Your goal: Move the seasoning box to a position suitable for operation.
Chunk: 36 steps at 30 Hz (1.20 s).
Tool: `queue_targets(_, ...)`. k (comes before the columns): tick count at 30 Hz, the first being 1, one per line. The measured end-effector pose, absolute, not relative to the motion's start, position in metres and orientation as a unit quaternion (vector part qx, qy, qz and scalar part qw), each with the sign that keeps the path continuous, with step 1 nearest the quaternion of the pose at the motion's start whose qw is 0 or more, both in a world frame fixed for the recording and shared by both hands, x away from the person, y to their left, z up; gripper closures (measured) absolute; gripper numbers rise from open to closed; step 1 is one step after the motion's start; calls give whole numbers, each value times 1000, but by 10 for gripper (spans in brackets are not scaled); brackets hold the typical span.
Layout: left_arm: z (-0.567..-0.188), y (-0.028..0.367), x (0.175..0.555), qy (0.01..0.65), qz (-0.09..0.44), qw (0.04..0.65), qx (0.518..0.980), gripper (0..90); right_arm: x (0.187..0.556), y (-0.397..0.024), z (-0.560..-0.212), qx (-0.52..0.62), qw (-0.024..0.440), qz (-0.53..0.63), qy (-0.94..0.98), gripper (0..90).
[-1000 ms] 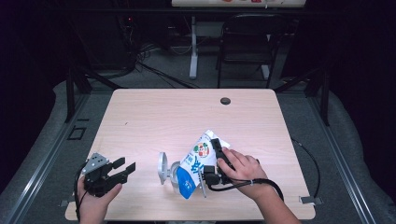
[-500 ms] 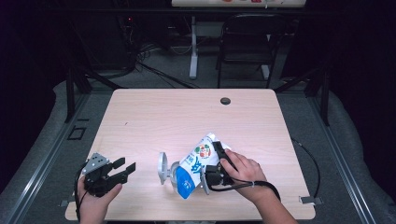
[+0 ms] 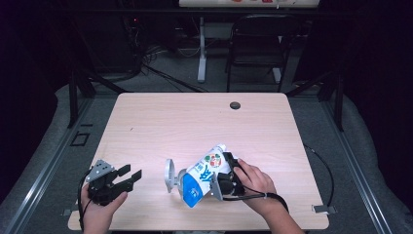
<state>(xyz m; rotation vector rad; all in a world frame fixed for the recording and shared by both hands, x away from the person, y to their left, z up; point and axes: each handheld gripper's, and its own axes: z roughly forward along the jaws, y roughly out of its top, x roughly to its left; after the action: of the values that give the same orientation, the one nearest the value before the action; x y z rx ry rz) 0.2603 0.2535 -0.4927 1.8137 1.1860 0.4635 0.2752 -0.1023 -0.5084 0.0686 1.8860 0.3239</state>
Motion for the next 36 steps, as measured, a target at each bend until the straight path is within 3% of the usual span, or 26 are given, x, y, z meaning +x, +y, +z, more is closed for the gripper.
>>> queue_targets(36, -494, 253, 261, 480, 187, 446, 732, 499, 280, -116, -528, 194, 421, 271, 844, 764)
